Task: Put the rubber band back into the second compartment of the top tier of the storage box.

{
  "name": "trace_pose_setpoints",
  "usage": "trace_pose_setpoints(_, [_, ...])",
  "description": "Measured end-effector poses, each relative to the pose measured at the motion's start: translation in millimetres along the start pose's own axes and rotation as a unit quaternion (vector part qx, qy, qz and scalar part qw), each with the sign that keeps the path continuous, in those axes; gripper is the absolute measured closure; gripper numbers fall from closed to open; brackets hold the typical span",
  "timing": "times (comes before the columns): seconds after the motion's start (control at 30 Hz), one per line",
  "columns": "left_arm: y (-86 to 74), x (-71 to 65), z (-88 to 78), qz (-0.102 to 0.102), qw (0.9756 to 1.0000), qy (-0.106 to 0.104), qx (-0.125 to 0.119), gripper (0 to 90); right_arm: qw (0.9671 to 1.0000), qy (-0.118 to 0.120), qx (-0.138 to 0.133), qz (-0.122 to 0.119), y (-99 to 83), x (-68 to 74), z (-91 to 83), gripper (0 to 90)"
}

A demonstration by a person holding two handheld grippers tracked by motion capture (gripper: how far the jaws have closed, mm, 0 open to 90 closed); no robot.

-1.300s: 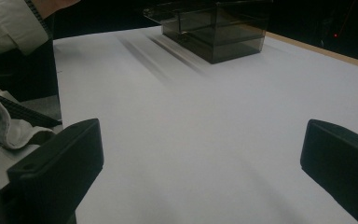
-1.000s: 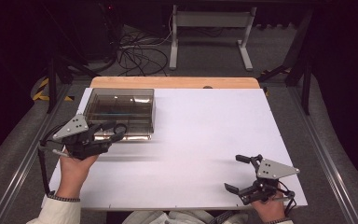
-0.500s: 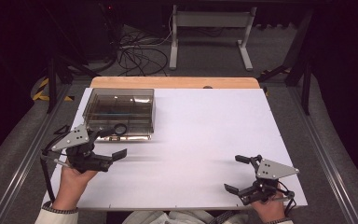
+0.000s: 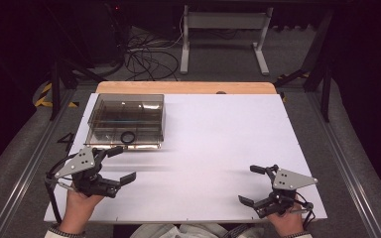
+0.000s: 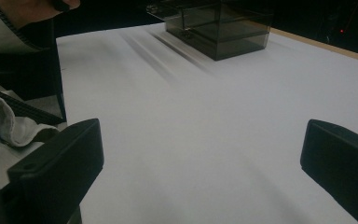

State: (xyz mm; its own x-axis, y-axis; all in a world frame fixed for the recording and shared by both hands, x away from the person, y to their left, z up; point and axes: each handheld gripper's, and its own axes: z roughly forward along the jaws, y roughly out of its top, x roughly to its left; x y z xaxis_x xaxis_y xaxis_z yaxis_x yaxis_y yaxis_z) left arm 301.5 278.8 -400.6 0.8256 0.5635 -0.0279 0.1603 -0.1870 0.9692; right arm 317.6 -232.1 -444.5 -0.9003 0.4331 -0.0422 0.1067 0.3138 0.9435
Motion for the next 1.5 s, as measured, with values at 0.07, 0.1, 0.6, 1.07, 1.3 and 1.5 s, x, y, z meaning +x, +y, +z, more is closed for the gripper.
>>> trace_pose_setpoints(0.07, [-3.3,-0.5,0.4,0.003,1.0000,0.000,0.004,6.6,1.0000,0.000,0.002,0.001,0.0,0.2,0.2,0.2])
trace_pose_setpoints(0.1, [-5.6,-0.9,1.0,0.003,1.0000,-0.001,0.005,6.6,1.0000,-0.001,0.003,0.001,0.1,0.0,0.1,0.2])
trace_pose_setpoints(0.6, [-37.0,-5.2,9.8,0.004,0.9998,0.010,0.018,2.1,1.0000,0.000,0.002,0.001,-0.1,-0.5,0.1,0.2])
trace_pose_setpoints(1.07, [-57.7,-2.8,16.4,0.010,0.9991,0.024,0.035,1.6,1.0000,0.001,0.003,0.005,-1.1,-2.0,0.7,0.2])
trace_pose_setpoints(1.3, [-67.9,1.9,16.9,0.000,0.9986,0.040,0.036,0.6,1.0000,0.003,0.005,0.006,-1.8,-2.8,1.2,0.2])
trace_pose_setpoints(1.5, [-74.1,0.2,19.3,0.016,0.9972,0.046,0.056,0.5,0.9999,0.004,0.007,0.008,-3.0,-4.1,1.6,0.2])
